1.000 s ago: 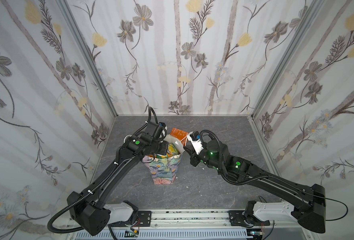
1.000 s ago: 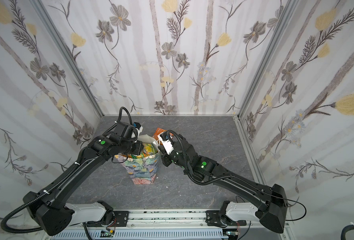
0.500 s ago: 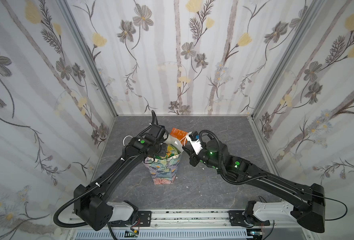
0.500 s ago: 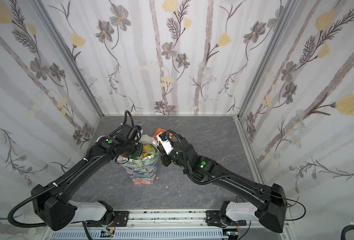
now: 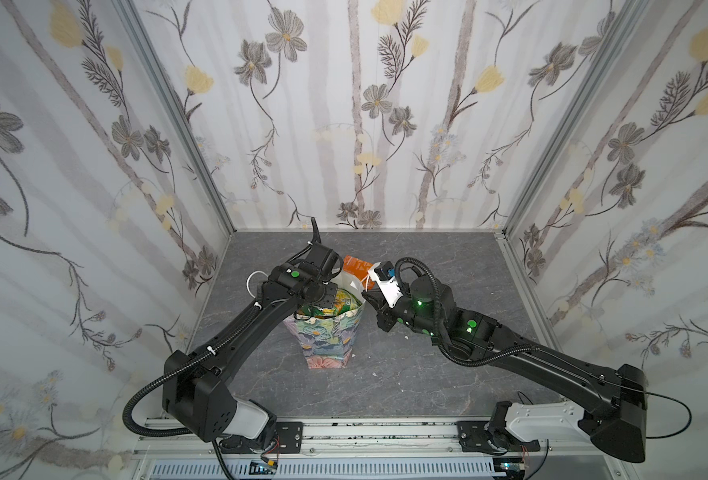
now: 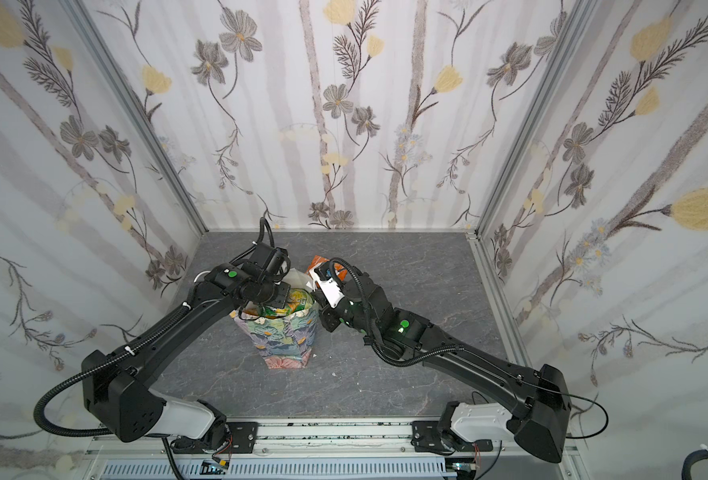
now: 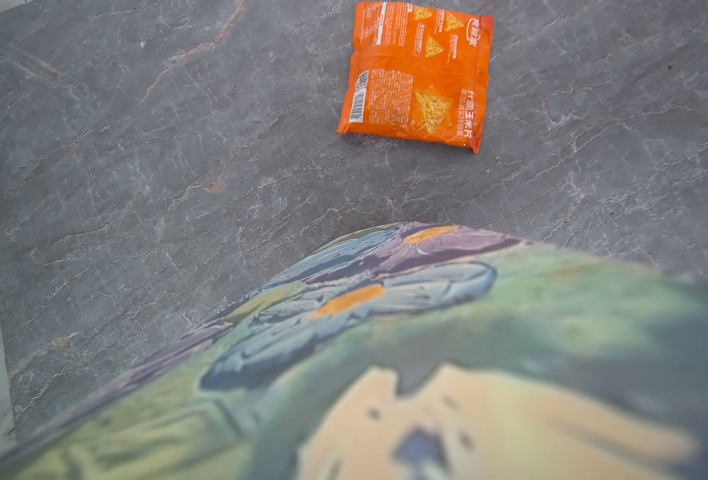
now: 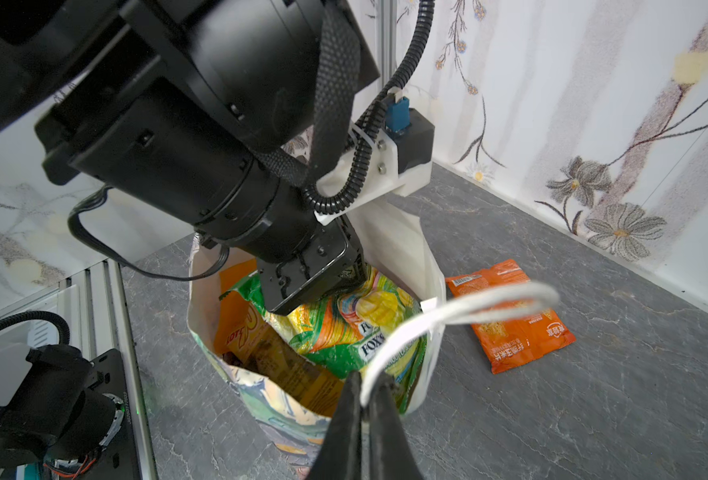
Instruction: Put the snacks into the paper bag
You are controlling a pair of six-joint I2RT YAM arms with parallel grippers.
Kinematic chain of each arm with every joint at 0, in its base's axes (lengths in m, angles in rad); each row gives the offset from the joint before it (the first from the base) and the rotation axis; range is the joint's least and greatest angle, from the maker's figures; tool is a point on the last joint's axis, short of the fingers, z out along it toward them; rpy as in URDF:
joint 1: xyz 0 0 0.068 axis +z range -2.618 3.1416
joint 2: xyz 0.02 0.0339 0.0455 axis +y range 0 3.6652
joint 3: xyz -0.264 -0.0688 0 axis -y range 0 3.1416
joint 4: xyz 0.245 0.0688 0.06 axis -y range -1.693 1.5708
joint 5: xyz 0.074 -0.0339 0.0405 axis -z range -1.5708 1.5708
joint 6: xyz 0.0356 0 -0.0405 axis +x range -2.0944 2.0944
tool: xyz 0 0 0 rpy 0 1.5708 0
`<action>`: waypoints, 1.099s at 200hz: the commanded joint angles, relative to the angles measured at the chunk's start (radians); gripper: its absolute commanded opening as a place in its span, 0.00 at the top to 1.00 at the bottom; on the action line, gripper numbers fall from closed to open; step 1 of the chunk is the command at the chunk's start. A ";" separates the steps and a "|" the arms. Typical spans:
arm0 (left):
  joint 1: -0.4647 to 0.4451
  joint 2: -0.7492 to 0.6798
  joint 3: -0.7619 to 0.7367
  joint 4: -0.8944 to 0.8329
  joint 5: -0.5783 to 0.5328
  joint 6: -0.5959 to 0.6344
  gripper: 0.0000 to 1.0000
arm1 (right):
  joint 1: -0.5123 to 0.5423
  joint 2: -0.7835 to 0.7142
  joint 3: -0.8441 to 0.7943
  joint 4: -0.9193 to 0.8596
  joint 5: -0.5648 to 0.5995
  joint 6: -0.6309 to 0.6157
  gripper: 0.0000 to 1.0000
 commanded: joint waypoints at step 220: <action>0.344 -0.701 -0.206 0.179 -0.176 -0.108 0.00 | -0.253 -0.329 -0.183 -0.172 0.368 0.175 0.29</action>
